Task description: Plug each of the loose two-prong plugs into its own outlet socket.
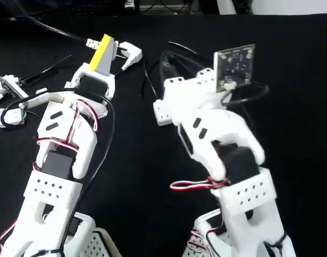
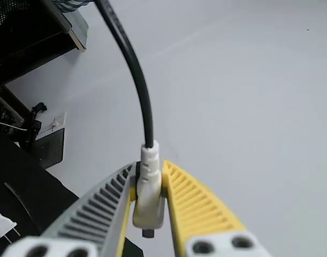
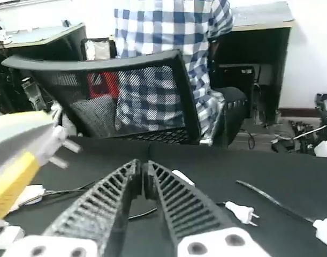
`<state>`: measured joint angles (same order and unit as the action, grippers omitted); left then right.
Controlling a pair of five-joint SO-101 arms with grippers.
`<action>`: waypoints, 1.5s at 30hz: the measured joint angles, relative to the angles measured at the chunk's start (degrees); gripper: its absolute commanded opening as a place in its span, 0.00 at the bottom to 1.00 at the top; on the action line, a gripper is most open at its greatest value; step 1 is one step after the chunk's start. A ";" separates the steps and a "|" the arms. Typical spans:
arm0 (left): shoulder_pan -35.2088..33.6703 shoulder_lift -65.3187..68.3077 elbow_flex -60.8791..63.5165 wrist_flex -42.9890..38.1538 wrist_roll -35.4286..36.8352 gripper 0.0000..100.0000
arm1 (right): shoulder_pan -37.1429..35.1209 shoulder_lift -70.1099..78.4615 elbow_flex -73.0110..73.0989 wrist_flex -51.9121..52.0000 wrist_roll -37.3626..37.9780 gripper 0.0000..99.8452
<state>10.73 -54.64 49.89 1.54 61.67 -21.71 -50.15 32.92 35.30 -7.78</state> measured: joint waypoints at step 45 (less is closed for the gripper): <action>7.21 0.18 0.00 6.51 -22.86 0.03 | 9.58 36.84 -43.25 48.44 -10.46 0.01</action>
<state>17.93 -54.46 49.89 8.04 38.81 -12.13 -13.32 -10.33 83.74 -18.24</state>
